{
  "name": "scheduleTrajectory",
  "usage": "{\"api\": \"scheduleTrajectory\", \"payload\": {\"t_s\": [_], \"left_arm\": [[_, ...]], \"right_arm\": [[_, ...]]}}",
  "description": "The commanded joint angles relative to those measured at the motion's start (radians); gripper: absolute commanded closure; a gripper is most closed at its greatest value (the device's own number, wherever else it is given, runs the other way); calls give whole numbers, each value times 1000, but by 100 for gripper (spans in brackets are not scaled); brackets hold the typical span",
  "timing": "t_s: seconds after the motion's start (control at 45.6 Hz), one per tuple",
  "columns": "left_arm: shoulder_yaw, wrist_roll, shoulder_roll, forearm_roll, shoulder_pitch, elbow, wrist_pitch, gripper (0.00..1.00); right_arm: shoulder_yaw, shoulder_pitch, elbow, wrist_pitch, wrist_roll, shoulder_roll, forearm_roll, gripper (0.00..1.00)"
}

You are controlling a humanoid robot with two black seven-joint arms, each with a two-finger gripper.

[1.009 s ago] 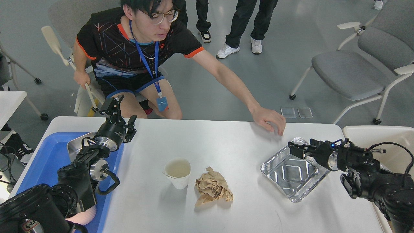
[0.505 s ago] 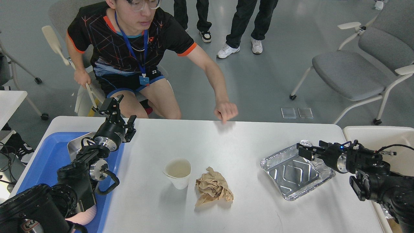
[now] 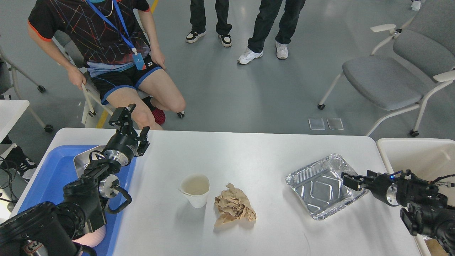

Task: Tidy desktop
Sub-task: 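Grasp the foil tray rim with the right gripper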

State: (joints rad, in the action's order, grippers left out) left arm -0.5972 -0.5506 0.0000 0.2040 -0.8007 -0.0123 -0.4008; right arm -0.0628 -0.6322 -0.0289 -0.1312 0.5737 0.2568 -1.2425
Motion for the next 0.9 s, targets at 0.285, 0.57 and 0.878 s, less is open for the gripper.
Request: {"api": "scheduleTrajectory", "payload": {"t_s": [0.285, 0.57, 0.878], "left_arm": [[0, 0, 0, 0, 0, 2, 3, 3], [2, 0, -2, 0, 0, 0, 4, 3], [2, 0, -2, 0, -2, 0, 4, 3]], "right_arm": [[-6, 9, 4, -1, -2, -13, 0, 42], [-5, 23, 6, 4, -6, -11, 0, 61], [0, 23, 6, 4, -6, -4, 15, 61]]}}
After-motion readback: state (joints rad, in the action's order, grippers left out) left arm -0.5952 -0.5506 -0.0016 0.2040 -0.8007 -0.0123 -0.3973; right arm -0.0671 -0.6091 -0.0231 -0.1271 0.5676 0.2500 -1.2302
